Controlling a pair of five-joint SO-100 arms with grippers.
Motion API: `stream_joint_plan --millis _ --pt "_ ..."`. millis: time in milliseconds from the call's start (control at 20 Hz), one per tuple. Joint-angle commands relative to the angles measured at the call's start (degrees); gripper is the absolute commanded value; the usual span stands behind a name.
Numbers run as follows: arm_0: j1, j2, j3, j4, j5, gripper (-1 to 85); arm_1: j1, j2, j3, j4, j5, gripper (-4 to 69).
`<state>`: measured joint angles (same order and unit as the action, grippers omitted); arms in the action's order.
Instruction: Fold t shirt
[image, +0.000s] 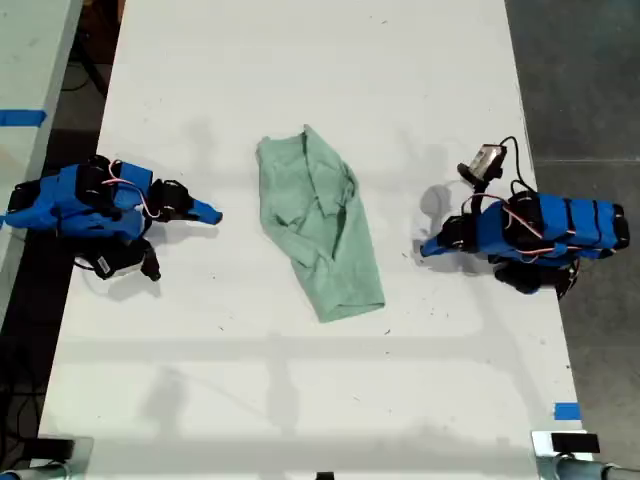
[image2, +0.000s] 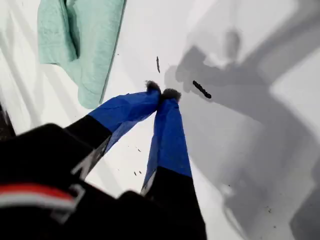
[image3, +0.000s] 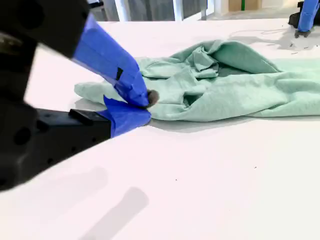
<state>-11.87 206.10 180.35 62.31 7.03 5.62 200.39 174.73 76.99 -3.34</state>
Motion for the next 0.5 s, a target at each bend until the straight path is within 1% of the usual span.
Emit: stream_joint_plan --millis 0,450 --pt "0.53 0.44 -0.35 0.00 -0.70 -0.1 -0.70 0.62 2.81 0.44 0.53 1.7" --pt "0.70 0.44 -0.35 0.09 -0.70 -0.1 -0.70 0.62 2.81 0.44 0.53 1.7"
